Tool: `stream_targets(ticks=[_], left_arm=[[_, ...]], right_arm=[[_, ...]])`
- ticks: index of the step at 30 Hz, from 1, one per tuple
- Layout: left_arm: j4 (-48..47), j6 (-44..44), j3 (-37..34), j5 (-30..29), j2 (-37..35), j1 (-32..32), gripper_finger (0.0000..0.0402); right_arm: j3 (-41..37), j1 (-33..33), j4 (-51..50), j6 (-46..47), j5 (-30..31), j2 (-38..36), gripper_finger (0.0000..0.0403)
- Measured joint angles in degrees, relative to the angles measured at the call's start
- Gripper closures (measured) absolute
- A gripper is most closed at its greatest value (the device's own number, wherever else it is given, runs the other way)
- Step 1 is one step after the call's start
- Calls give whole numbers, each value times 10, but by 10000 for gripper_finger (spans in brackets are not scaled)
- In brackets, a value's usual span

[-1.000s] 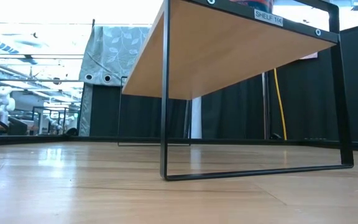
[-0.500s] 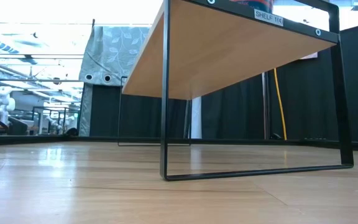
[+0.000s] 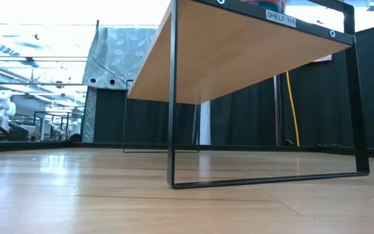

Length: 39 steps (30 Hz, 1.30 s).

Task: Stack canned seafood by type on shelf
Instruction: Stack the blue and pink tuna can on top of the other blue and pink tuna can on the shelf

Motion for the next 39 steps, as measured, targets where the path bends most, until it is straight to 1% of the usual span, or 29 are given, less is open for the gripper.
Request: stream_targets(ticks=[4, 8, 20, 22, 26, 32, 35, 39], left_arm=[[-3, -3, 0, 1, 0, 0, 190], [-6, -27, 0, 14, 0, 3, 177], [-16, -64, 0, 39, 0, 11, 173], [-17, -86, 0, 40, 0, 14, 173], [-28, -140, 0, 75, -1, 26, 173], [-29, -162, 5, 86, -1, 29, 172], [-37, -166, 12, 105, -1, 29, 172], [-43, -202, 22, 128, -1, 31, 172]], right_arm=[[0, 0, -3, 0, 0, 0, 69], [0, 0, -3, 0, 0, 0, 69], [0, 0, -9, -1, 0, 0, 69], [0, 0, -11, -1, 0, 0, 69], [0, 0, -11, -3, 0, 0, 69], [0, 0, -12, -3, 1, 0, 69], [0, 0, -12, -3, 1, 0, 69], [0, 0, -12, -3, 1, 0, 69]])
